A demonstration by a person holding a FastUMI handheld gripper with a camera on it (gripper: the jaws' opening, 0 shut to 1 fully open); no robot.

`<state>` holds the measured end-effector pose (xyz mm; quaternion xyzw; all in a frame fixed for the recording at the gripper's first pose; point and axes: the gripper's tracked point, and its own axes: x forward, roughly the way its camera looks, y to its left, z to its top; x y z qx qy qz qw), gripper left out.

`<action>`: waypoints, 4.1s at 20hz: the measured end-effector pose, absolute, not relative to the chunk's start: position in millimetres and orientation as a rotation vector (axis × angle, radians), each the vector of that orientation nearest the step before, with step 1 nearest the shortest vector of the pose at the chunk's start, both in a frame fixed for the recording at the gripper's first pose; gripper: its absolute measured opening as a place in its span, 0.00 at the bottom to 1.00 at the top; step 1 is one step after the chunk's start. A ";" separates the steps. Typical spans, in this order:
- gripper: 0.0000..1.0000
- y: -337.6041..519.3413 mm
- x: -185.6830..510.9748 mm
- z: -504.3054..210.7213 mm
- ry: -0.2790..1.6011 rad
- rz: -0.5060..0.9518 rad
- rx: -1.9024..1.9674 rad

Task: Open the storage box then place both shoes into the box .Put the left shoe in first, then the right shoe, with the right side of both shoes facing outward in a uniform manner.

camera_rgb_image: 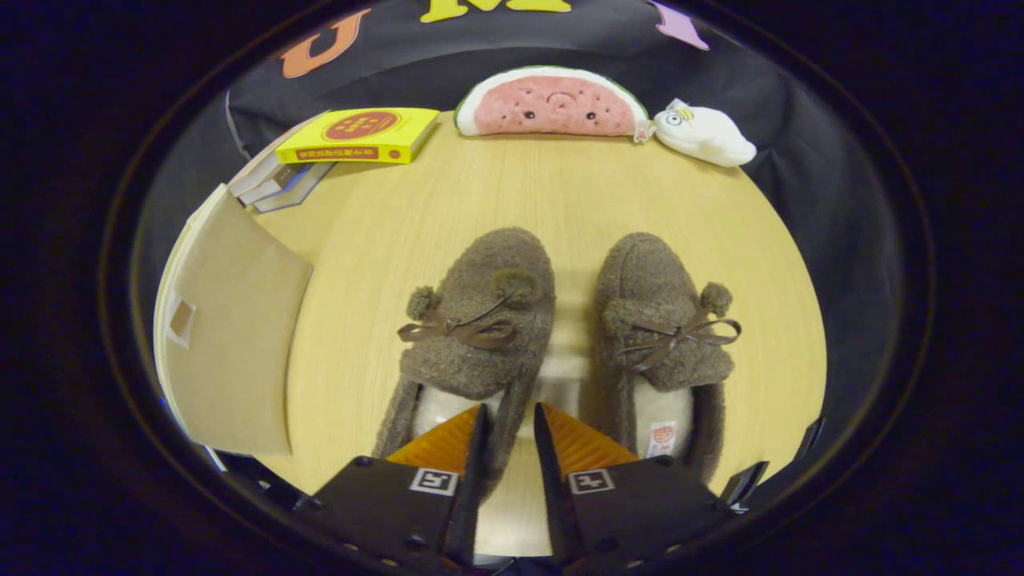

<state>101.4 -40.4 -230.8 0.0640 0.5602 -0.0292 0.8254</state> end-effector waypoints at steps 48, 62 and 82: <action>0.00 317.5 134.3 -168.2 1.096 0.003 0.304; 0.50 324.7 127.5 -171.2 1.241 0.143 0.257; 0.96 84.6 60.0 -33.1 0.946 0.103 0.168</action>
